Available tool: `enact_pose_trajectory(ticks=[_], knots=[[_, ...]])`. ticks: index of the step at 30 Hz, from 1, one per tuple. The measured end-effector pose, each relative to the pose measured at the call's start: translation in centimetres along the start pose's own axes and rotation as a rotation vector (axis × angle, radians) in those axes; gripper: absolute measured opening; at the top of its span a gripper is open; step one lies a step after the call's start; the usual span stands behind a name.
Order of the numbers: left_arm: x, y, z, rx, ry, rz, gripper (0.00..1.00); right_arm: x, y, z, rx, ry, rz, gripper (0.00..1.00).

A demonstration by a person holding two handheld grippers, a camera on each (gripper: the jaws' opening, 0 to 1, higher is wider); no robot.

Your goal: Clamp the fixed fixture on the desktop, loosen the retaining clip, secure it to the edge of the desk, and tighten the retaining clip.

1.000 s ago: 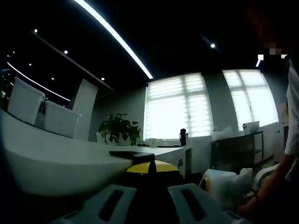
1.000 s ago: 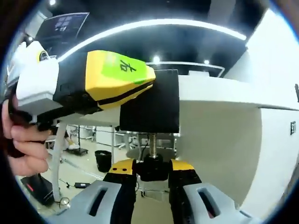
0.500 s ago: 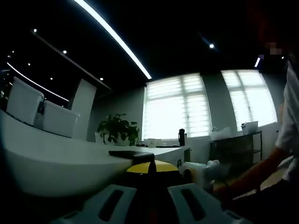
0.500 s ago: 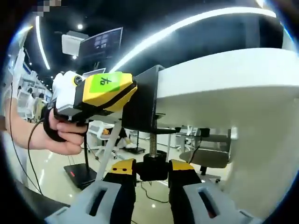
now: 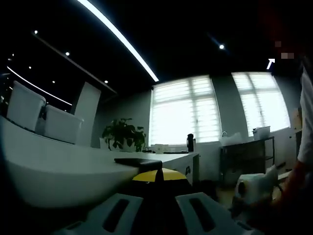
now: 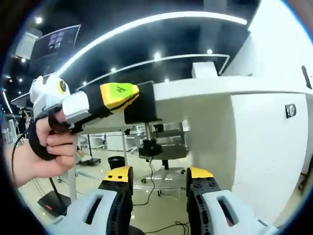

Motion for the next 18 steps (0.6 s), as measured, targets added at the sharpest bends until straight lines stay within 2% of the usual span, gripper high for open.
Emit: enact_pose_trajectory(ticks=[3,5,7,10,13,15,17,18], knots=[[0.0,0.0,0.0,-0.001,-0.001,0.004,0.02,-1.3,1.2,2.7,0.077,-0.128,-0.027,0.44],[0.0,0.1,0.0,-0.005,0.009,0.010,0.02,-1.6,2.1,3.4,0.089,-0.130,-0.068,0.44],[0.0,0.0,0.0,-0.006,0.016,0.015,0.02,-1.6,3.1,4.0,0.109,-0.096,-0.094,0.43],[-0.1,-0.1,0.1,-0.005,0.016,0.019,0.02,-1.4,4.5,3.6,0.089,-0.101,-0.119,0.42],[-0.1,-0.1,0.1,0.000,0.002,0.016,0.02,-1.2,5.6,2.5,0.053,-0.087,-0.127,0.37],[-0.1,-0.2,0.1,0.005,-0.011,0.010,0.02,-1.1,5.8,1.7,0.012,-0.106,-0.129,0.35],[0.0,-0.2,0.1,0.007,-0.020,0.006,0.02,-0.9,5.9,0.3,-0.047,-0.115,-0.138,0.27],[0.0,-0.1,0.1,0.007,-0.021,0.005,0.02,-1.0,5.9,0.7,-0.018,-0.124,-0.134,0.26]])
Point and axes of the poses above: the point that each gripper's makers call its tool centre point, and the gripper's own axes: y roughly forward along the fingers, x roughly to its right, z roughly out of its top, the point moved 1 cm from there along -y, roughly backward along the fingers, and after that the axes turned 5 degrees about -y, right-handed, at the moved point
